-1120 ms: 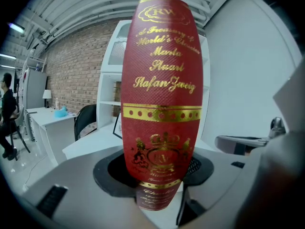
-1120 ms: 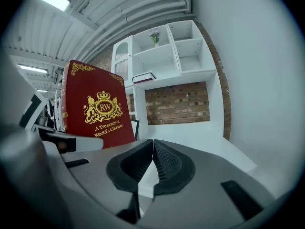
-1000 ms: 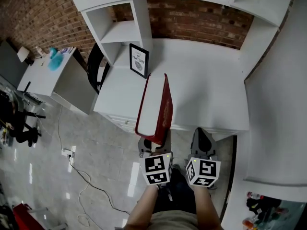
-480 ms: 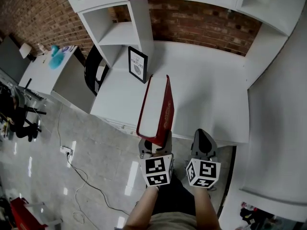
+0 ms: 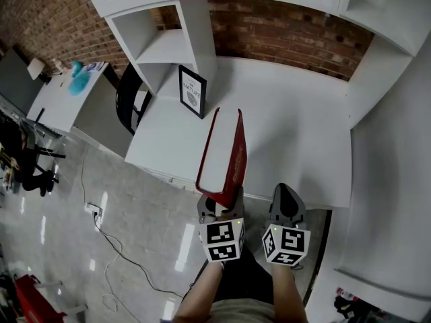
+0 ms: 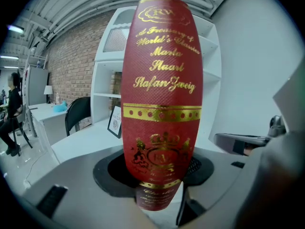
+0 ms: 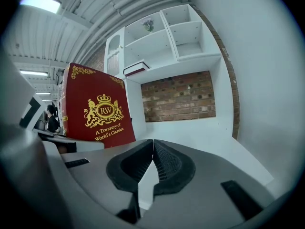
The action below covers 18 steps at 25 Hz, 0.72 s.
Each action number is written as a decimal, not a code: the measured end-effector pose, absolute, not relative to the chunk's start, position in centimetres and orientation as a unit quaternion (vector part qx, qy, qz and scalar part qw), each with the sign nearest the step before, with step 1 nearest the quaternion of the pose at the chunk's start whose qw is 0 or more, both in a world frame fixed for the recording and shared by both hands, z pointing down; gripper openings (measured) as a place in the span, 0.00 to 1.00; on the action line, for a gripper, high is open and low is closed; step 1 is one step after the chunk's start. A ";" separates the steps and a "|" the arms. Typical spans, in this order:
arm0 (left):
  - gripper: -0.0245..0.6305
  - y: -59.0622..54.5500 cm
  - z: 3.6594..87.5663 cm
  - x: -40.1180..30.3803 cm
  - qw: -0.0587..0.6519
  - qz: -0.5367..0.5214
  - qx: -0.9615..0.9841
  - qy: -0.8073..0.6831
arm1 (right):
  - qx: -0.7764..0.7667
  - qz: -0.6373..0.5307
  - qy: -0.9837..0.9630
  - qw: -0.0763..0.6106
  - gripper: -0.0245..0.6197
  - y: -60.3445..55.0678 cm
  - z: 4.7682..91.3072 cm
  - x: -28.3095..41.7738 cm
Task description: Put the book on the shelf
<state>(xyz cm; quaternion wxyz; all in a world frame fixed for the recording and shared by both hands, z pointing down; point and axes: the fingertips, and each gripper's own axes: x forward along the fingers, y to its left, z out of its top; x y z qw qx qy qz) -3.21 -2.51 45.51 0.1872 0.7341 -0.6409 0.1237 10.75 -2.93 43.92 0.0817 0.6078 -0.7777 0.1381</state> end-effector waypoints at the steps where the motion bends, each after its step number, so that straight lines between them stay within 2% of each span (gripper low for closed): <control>1: 0.41 -2.8 45.6 -3.3 0.187 0.124 0.734 -0.641 | 0.607 0.139 -0.778 0.083 0.06 -3.2 44.0 10.7; 18: 0.41 -9.4 46.7 -3.4 0.190 0.133 0.744 -0.627 | 0.609 0.143 -0.775 0.087 0.06 -9.5 45.0 9.5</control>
